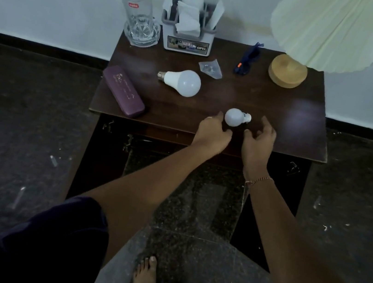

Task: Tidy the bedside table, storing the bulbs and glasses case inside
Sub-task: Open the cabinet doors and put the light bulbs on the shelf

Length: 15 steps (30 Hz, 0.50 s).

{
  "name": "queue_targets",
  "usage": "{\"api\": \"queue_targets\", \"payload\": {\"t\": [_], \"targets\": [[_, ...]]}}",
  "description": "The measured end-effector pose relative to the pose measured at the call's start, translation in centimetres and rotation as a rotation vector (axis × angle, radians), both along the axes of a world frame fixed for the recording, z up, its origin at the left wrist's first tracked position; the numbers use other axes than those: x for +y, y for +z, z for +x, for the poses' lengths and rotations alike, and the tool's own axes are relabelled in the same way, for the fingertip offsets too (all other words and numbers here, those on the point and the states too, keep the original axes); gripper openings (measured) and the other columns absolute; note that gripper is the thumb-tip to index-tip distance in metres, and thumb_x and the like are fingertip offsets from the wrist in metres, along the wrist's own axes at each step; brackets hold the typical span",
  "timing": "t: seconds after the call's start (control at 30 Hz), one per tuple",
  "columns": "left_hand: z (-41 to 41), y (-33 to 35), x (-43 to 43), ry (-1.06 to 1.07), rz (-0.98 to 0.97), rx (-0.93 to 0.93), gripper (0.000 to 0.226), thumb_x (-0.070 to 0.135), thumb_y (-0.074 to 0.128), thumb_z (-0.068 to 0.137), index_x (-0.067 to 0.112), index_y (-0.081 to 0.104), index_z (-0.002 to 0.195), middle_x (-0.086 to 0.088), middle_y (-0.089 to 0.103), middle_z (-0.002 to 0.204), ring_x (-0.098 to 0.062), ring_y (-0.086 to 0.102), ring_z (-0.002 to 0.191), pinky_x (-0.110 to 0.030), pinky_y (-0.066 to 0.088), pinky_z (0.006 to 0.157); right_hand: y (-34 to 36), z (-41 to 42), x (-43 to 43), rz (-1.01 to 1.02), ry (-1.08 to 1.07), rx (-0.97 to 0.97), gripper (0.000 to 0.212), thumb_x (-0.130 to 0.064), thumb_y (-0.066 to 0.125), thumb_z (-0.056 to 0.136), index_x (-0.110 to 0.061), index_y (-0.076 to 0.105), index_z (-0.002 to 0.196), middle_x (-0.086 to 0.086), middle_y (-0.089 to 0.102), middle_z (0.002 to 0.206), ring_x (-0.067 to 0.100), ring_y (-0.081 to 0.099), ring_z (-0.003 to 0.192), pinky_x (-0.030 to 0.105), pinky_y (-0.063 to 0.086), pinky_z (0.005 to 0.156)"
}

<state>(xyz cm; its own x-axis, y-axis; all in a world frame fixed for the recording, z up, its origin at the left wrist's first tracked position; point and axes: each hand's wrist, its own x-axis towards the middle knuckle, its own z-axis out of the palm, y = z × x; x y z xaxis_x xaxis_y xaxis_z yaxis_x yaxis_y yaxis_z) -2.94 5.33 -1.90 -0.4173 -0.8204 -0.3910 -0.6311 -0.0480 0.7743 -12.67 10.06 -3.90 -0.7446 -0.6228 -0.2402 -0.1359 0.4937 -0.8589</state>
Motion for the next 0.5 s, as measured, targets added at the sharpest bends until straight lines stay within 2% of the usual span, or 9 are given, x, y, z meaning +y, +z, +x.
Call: {"api": "queue_targets", "payload": {"t": [0.03, 0.1, 0.2, 0.27, 0.33, 0.4, 0.5], "targets": [[-0.2, -0.2, -0.3, 0.018, 0.002, -0.006, 0.061, 0.018, 0.05, 0.09, 0.011, 0.026, 0.146, -0.015, 0.049, 0.136, -0.02, 0.055, 0.112, -0.019, 0.04, 0.076, -0.2, -0.5, -0.2, 0.008, 0.026, -0.007, 0.057, -0.003, 0.049, 0.088, -0.015, 0.032, 0.142, 0.01, 0.027, 0.149, 0.025, 0.035, 0.135, 0.043, 0.034, 0.111], [-0.6, -0.5, -0.5, 0.036, 0.027, -0.002, 0.062, 0.018, 0.05, 0.09, 0.011, 0.025, 0.146, -0.014, 0.047, 0.139, -0.025, 0.049, 0.123, -0.023, 0.039, 0.081, -0.6, -1.3, -0.6, 0.013, 0.103, -0.042, 0.056, -0.001, 0.046, 0.089, -0.017, 0.035, 0.141, 0.01, 0.032, 0.148, 0.026, 0.036, 0.134, 0.043, 0.034, 0.112], [-1.1, -0.7, -0.3, 0.047, 0.008, 0.058, 0.051, 0.013, 0.049, 0.089, 0.014, 0.04, 0.139, -0.011, 0.058, 0.127, -0.021, 0.055, 0.112, -0.023, 0.039, 0.079, -1.0, -1.5, -0.7, 0.001, 0.188, -0.086, 0.048, 0.001, 0.04, 0.09, -0.015, 0.044, 0.135, 0.013, 0.047, 0.139, 0.026, 0.048, 0.123, 0.04, 0.038, 0.109], [-1.1, -0.8, 0.1, 0.087, -0.001, 0.084, 0.046, 0.012, 0.049, 0.089, 0.015, 0.047, 0.135, -0.009, 0.06, 0.125, -0.019, 0.055, 0.109, -0.021, 0.038, 0.079, -1.0, -0.9, -0.2, -0.022, 0.173, -0.087, 0.044, 0.0, 0.039, 0.091, -0.014, 0.048, 0.132, 0.015, 0.048, 0.135, 0.021, 0.05, 0.116, 0.036, 0.038, 0.106], [-0.8, -1.0, 0.7, 0.137, -0.025, 0.084, 0.043, 0.013, 0.051, 0.089, 0.014, 0.05, 0.132, -0.008, 0.06, 0.126, -0.019, 0.055, 0.112, -0.02, 0.038, 0.08, -1.0, 0.0, 1.0, -0.066, 0.14, -0.075, 0.041, 0.001, 0.041, 0.091, -0.011, 0.051, 0.129, 0.013, 0.048, 0.134, 0.019, 0.048, 0.119, 0.03, 0.038, 0.106], [-0.1, -1.0, 1.8, 0.167, -0.069, 0.084, 0.041, 0.012, 0.054, 0.09, 0.013, 0.052, 0.13, -0.007, 0.061, 0.127, -0.017, 0.055, 0.114, -0.014, 0.039, 0.082, -0.9, 0.9, 2.5, -0.101, 0.107, -0.073, 0.038, -0.001, 0.045, 0.091, -0.011, 0.054, 0.126, 0.01, 0.05, 0.131, 0.018, 0.049, 0.119, 0.03, 0.038, 0.107], [1.7, -1.2, 3.9, 0.252, -0.137, 0.124, 0.037, 0.011, 0.059, 0.088, 0.01, 0.057, 0.125, -0.006, 0.064, 0.122, -0.008, 0.057, 0.106, 0.006, 0.033, 0.075, -1.3, 2.1, 5.0, -0.145, 0.103, -0.063, 0.033, -0.004, 0.052, 0.091, -0.014, 0.059, 0.122, 0.001, 0.052, 0.118, 0.012, 0.051, 0.111, 0.037, 0.043, 0.104]]}}
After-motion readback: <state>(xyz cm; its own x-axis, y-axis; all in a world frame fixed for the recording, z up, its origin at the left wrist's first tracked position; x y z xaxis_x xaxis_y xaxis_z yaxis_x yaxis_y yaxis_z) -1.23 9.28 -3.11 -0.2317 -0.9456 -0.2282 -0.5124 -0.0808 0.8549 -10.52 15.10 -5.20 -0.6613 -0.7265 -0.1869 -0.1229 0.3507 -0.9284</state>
